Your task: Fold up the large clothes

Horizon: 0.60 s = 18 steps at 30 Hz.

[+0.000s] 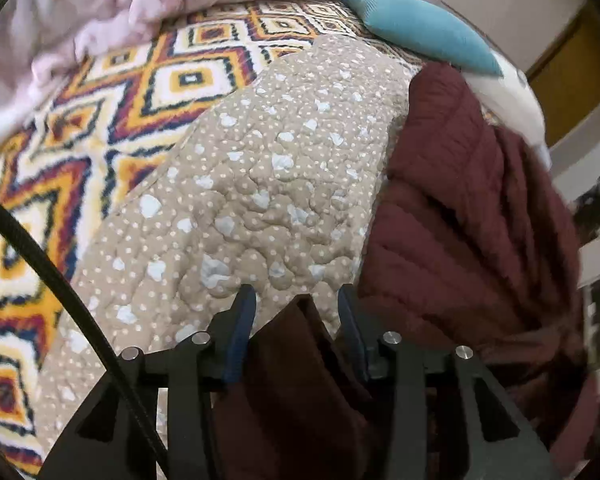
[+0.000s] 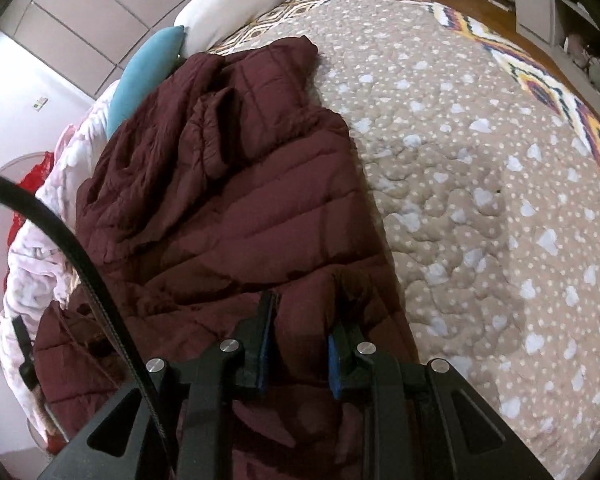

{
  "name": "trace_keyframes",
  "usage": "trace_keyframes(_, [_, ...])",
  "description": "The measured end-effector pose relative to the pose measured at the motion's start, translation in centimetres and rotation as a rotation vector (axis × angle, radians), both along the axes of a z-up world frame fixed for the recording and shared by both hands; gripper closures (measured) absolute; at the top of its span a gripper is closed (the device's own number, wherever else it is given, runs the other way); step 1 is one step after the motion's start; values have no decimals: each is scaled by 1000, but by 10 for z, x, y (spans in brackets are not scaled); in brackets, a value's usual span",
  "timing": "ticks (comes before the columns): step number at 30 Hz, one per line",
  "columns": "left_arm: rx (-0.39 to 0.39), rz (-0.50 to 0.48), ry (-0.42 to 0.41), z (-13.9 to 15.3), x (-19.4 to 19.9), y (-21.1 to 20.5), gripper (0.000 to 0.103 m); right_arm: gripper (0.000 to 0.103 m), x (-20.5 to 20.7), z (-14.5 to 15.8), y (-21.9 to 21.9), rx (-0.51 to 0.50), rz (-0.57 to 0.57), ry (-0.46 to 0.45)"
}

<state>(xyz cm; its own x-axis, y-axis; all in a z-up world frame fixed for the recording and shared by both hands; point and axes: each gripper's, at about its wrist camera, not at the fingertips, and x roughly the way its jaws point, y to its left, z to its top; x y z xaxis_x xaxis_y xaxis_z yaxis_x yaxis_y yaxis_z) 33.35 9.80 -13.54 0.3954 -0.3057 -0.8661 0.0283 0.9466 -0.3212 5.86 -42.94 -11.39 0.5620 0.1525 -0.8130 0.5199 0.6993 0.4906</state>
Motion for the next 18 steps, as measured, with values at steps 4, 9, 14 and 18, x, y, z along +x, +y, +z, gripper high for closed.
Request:
trace_keyframes(4, [-94, 14, -50, 26, -5, 19, 56, 77, -5, -2, -5, 43, 2, -40])
trace_keyframes(9, [-146, 30, -114, 66, -22, 44, 44, 64, -19, 7, -19, 144, -32, -130])
trace_keyframes(14, [-112, -30, -121, 75, -41, 50, 37, 37, -46, 26, -34, 229, -151, -241])
trace_keyframes(18, [-111, -71, -48, 51, -53, 53, 36, 30, -66, 53, -33, 161, -157, -277])
